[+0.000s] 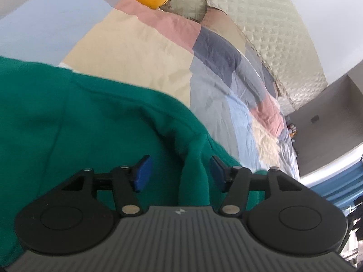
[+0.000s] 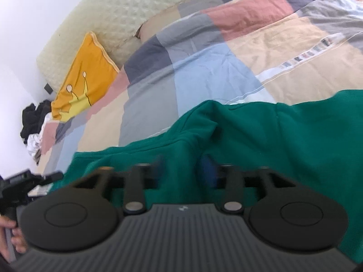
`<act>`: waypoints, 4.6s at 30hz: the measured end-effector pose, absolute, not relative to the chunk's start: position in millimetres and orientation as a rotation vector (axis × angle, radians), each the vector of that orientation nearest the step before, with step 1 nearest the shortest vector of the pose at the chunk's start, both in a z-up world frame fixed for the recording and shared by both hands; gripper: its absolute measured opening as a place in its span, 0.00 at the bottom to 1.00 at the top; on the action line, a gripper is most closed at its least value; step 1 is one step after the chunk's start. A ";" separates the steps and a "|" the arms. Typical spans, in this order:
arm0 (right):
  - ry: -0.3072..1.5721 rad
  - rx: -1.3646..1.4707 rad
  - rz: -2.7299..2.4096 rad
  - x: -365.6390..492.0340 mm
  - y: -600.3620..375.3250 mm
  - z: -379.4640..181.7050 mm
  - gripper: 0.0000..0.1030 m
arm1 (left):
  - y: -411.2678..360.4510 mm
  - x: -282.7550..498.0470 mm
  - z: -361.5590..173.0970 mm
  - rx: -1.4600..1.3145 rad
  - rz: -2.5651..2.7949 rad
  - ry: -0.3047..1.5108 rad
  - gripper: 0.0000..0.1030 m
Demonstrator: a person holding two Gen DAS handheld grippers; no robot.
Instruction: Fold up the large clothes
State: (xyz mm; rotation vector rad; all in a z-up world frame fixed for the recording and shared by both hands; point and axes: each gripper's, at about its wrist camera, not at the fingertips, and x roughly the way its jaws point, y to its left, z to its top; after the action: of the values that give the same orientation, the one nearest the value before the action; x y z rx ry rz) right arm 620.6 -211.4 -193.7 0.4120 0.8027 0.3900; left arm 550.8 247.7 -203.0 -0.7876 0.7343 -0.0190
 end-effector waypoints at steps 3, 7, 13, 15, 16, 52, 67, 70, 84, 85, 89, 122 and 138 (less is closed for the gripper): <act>0.782 0.455 0.388 592.9 -217.8 -178.7 0.63 | 232.3 519.1 -197.1 -0.789 -0.051 0.749 0.60; 0.784 0.498 0.398 554.5 -224.4 -165.3 0.63 | 204.9 472.7 -194.7 -0.798 -0.077 0.757 0.60; 0.811 0.512 0.420 490.4 -228.4 -153.9 0.63 | 172.0 423.5 -189.3 -0.829 -0.059 0.753 0.60; 0.821 0.534 0.423 470.0 -231.3 -156.6 0.63 | 162.5 412.0 -187.7 -0.837 -0.054 0.755 0.60; 0.822 0.560 0.429 459.7 -234.2 -160.1 0.63 | 158.1 405.5 -187.7 -0.843 -0.048 0.752 0.60; 0.887 0.570 0.418 438.7 -228.1 -213.6 0.09 | 166.0 370.1 -227.5 -0.956 -0.016 0.750 0.08; 0.893 0.467 0.429 435.0 -222.0 -208.3 0.15 | 160.9 361.7 -220.2 -0.796 0.044 0.802 0.42; 0.865 0.409 0.432 427.3 -222.2 -193.6 0.37 | 157.7 353.3 -207.1 -0.741 0.065 0.776 0.51; 0.631 0.207 0.425 356.6 -224.9 -127.0 0.48 | 87.0 296.5 -137.8 -0.370 -0.004 0.634 0.52; 0.612 0.188 0.422 350.9 -225.4 -122.4 0.48 | 80.8 290.4 -133.5 -0.345 -0.009 0.621 0.52; 0.544 0.136 0.414 326.0 -229.3 -105.3 0.48 | 64.8 269.6 -121.9 -0.317 -0.037 0.585 0.52; 0.542 0.481 -0.108 403.4 -383.3 -122.1 0.48 | 12.3 218.5 -142.3 -0.295 -0.056 0.569 0.52; 0.587 0.762 -0.238 455.9 -468.9 -209.7 0.48 | 12.6 247.4 -166.7 -0.311 -0.011 0.640 0.53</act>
State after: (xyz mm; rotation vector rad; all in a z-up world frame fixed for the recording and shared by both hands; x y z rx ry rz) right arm 455.9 -468.9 -209.7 0.7625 0.5865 -0.2378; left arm 247.4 12.6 -166.7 -0.3107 0.6398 -0.0109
